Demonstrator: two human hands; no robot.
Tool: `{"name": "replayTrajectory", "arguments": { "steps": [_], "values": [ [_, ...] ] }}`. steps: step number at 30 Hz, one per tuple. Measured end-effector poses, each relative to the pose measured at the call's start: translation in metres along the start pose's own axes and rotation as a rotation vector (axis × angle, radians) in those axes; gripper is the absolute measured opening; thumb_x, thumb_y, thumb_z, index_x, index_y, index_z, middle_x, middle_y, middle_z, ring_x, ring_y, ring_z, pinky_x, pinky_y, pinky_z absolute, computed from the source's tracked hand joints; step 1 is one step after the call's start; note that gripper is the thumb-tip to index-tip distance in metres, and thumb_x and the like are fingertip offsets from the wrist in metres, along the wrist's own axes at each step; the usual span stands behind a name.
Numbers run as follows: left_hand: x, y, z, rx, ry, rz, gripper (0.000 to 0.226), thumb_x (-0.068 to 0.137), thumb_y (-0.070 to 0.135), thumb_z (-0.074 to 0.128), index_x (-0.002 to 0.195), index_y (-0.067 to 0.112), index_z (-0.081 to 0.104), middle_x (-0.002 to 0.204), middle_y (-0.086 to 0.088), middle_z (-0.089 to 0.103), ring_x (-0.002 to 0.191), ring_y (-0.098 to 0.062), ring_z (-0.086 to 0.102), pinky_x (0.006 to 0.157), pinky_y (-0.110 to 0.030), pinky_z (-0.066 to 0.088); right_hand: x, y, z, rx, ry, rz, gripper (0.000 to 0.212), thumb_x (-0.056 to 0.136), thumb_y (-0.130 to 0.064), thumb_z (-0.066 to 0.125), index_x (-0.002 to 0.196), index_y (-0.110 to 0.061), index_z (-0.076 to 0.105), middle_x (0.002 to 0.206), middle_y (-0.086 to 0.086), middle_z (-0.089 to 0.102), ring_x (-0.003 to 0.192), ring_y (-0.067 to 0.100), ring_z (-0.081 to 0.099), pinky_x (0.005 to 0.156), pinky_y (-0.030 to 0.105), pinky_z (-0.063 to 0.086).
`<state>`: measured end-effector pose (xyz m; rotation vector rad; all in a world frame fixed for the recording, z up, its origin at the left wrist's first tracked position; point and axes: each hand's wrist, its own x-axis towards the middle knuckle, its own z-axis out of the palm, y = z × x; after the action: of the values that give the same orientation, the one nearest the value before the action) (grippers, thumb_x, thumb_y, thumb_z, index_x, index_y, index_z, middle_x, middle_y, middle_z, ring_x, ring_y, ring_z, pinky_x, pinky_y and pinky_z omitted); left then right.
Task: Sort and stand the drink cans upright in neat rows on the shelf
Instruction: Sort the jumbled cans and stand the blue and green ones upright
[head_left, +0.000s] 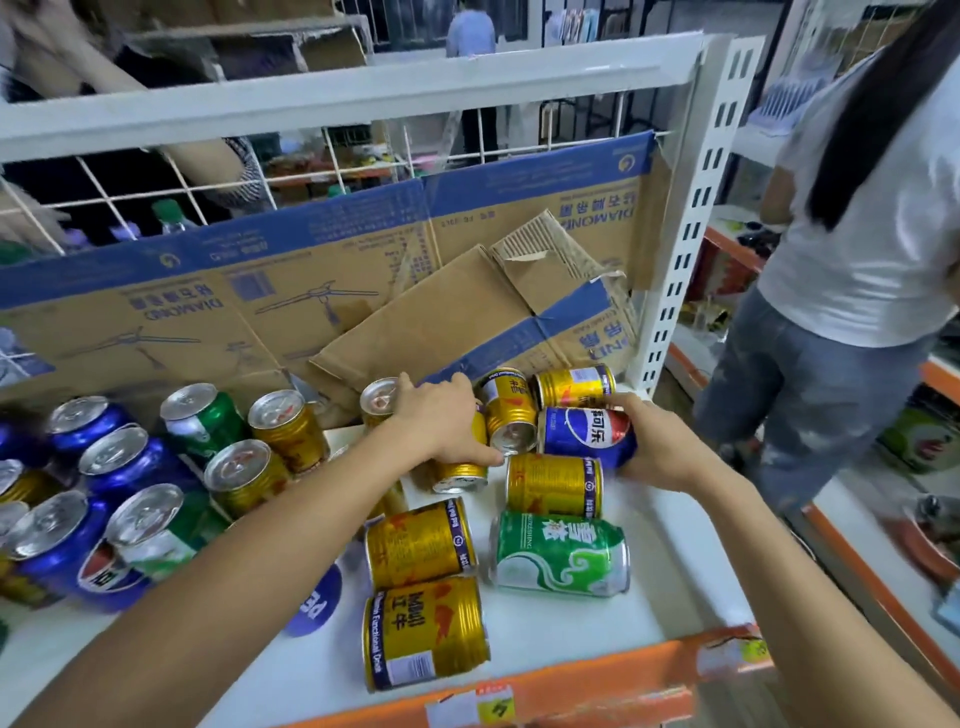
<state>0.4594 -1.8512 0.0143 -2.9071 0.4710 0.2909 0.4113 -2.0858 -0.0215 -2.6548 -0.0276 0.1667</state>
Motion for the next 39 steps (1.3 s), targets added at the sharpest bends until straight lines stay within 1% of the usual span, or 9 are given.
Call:
{"name": "replayTrajectory", "arguments": {
  "steps": [3, 6, 12, 15, 21, 24, 29, 33, 39],
  "values": [
    [-0.006, -0.004, 0.001, -0.009, 0.161, 0.062, 0.077, 0.083, 0.066, 0.053, 0.123, 0.003, 0.035, 0.117, -0.016, 0.062, 0.107, -0.036, 0.059, 0.092, -0.044, 0.041, -0.001, 0.000, -0.014, 0.083, 0.008, -0.021, 0.072, 0.067, -0.009, 0.079, 0.130, -0.013, 0.045, 0.120, 0.008, 0.058, 0.098, 0.018, 0.055, 0.081, 0.021, 0.041],
    [-0.015, -0.003, 0.000, 0.012, 0.172, 0.137, 0.074, 0.086, 0.060, 0.054, 0.127, 0.003, 0.032, 0.119, -0.015, 0.059, 0.107, -0.036, 0.059, 0.077, -0.039, 0.043, 0.001, -0.002, -0.026, 0.147, 0.057, -0.042, 0.075, 0.061, -0.011, 0.083, 0.128, -0.016, 0.050, 0.114, 0.004, 0.062, 0.094, 0.015, 0.056, 0.078, 0.023, 0.043],
    [-0.019, 0.000, -0.001, -0.053, 0.123, 0.304, 0.053, 0.075, 0.056, 0.069, 0.095, 0.017, 0.038, 0.114, -0.007, 0.046, 0.107, -0.023, 0.046, 0.080, -0.027, 0.035, 0.007, -0.019, -0.031, 0.148, 0.143, -0.119, 0.077, 0.064, -0.021, 0.085, 0.133, -0.020, 0.051, 0.127, 0.002, 0.056, 0.112, 0.019, 0.053, 0.087, 0.025, 0.041],
    [-0.011, -0.003, 0.004, -0.011, 0.185, 0.275, 0.056, 0.074, 0.054, 0.071, 0.106, 0.013, 0.050, 0.121, -0.006, 0.045, 0.114, -0.023, 0.041, 0.095, -0.031, 0.040, 0.013, -0.027, -0.020, 0.118, 0.169, -0.145, 0.078, 0.067, -0.029, 0.083, 0.136, -0.018, 0.047, 0.131, 0.006, 0.055, 0.117, 0.022, 0.051, 0.091, 0.025, 0.038],
    [0.003, -0.023, 0.006, 0.088, 0.220, 0.080, 0.065, 0.077, 0.051, 0.070, 0.125, 0.013, 0.048, 0.127, -0.004, 0.044, 0.117, -0.024, 0.044, 0.097, -0.034, 0.036, 0.020, -0.028, -0.009, 0.175, 0.143, -0.141, 0.075, 0.074, -0.034, 0.078, 0.138, -0.023, 0.040, 0.131, 0.005, 0.050, 0.118, 0.021, 0.048, 0.095, 0.028, 0.037],
    [0.006, -0.018, 0.003, 0.090, 0.214, 0.050, 0.066, 0.077, 0.050, 0.070, 0.125, 0.012, 0.044, 0.126, -0.005, 0.046, 0.118, -0.024, 0.044, 0.097, -0.034, 0.038, 0.014, -0.027, -0.015, 0.358, 0.121, -0.160, 0.045, 0.084, -0.038, 0.067, 0.124, -0.028, 0.049, 0.113, -0.013, 0.057, 0.103, 0.008, 0.052, 0.085, 0.020, 0.037],
    [0.007, -0.005, -0.008, 0.019, 0.397, 0.183, 0.060, 0.080, 0.051, 0.066, 0.120, 0.015, 0.040, 0.123, -0.004, 0.045, 0.115, -0.024, 0.043, 0.092, -0.035, 0.042, 0.038, 0.002, -0.022, 0.374, 0.307, -0.021, 0.028, 0.097, -0.018, 0.047, 0.122, -0.015, 0.059, 0.120, 0.005, 0.064, 0.112, 0.023, 0.058, 0.092, 0.030, 0.042],
    [0.016, 0.014, -0.010, 0.030, 0.220, 0.268, 0.070, 0.079, 0.053, 0.067, 0.131, 0.016, 0.038, 0.128, -0.008, 0.050, 0.117, -0.027, 0.048, 0.091, -0.039, 0.043, 0.058, 0.018, -0.020, 0.055, 0.141, -0.117, 0.057, 0.080, 0.005, 0.060, 0.133, -0.014, 0.052, 0.135, 0.008, 0.054, 0.123, 0.027, 0.050, 0.098, 0.029, 0.038],
    [0.034, 0.028, -0.001, 0.191, 0.147, 0.203, 0.071, 0.076, 0.063, 0.063, 0.124, 0.016, 0.039, 0.118, -0.009, 0.061, 0.110, -0.030, 0.058, 0.105, -0.054, 0.028, 0.077, 0.028, -0.003, -0.075, 0.091, -0.228, 0.078, 0.070, -0.024, 0.079, 0.139, -0.020, 0.043, 0.129, 0.014, 0.045, 0.121, 0.030, 0.043, 0.102, 0.038, 0.039]
  ]
}}
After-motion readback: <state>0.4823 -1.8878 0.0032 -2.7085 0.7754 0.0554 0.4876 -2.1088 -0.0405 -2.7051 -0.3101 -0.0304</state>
